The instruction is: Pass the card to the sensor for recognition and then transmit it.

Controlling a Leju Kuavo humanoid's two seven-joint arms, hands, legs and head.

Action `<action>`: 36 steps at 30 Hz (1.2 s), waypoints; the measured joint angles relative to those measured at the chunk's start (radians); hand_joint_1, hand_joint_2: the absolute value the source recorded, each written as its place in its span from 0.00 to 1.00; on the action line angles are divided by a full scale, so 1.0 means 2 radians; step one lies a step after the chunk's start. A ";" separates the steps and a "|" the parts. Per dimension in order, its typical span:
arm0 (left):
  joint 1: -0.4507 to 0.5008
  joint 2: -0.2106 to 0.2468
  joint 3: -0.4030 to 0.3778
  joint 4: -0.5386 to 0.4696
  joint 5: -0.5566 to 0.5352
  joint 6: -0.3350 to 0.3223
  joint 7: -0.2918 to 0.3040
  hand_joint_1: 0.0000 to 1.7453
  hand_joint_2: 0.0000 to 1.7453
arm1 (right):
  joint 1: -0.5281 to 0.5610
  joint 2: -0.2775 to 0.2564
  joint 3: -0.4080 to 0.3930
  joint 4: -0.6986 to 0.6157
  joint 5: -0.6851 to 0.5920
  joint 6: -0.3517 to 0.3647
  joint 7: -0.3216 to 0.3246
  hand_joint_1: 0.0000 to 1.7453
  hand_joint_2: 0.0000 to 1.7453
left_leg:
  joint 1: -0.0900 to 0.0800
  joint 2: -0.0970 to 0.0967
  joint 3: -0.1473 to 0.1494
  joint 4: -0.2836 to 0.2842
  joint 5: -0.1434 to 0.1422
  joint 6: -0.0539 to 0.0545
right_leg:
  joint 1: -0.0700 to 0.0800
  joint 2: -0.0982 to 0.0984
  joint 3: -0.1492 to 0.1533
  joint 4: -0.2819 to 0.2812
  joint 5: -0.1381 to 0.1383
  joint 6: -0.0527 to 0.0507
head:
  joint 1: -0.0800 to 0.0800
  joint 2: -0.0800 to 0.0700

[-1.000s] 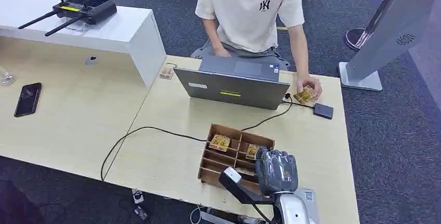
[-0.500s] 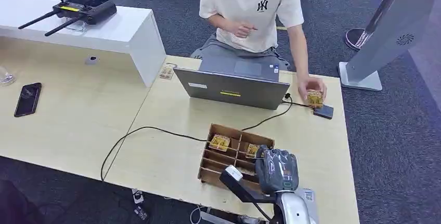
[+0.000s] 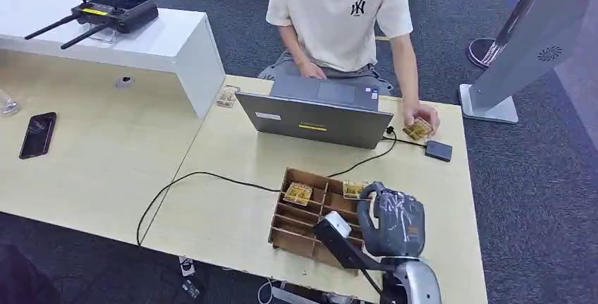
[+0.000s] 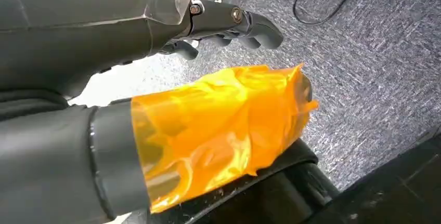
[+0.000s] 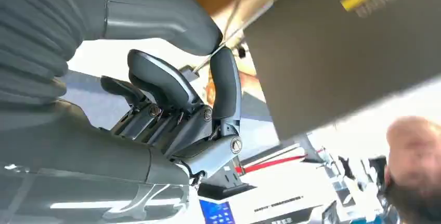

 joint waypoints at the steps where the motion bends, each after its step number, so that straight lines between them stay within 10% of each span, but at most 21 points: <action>1: 0.001 0.000 0.000 0.000 0.001 0.001 -0.001 0.00 0.00 | 0.003 0.000 -0.003 -0.011 -0.004 0.000 -0.002 1.00 1.00 | 0.000 0.000 0.000 0.000 0.000 0.000 | 0.000 0.000 0.000 0.000 0.000 0.000 | 0.000 0.000; 13: 0.008 0.000 0.014 0.000 0.010 0.013 -0.011 0.00 0.00 | 0.045 0.000 -0.040 -0.106 -0.133 -0.017 -0.062 1.00 1.00 | 0.000 0.000 0.000 0.000 0.000 0.000 | 0.000 0.000 0.000 0.000 0.000 0.000 | 0.000 0.000; 36: 0.009 0.000 0.024 0.000 -0.002 0.012 -0.016 0.00 0.00 | 0.043 0.005 -0.059 -0.132 -0.145 -0.010 -0.071 1.00 1.00 | 0.000 0.000 0.000 0.000 0.000 0.000 | 0.000 0.000 0.000 0.000 0.000 0.000 | 0.000 0.000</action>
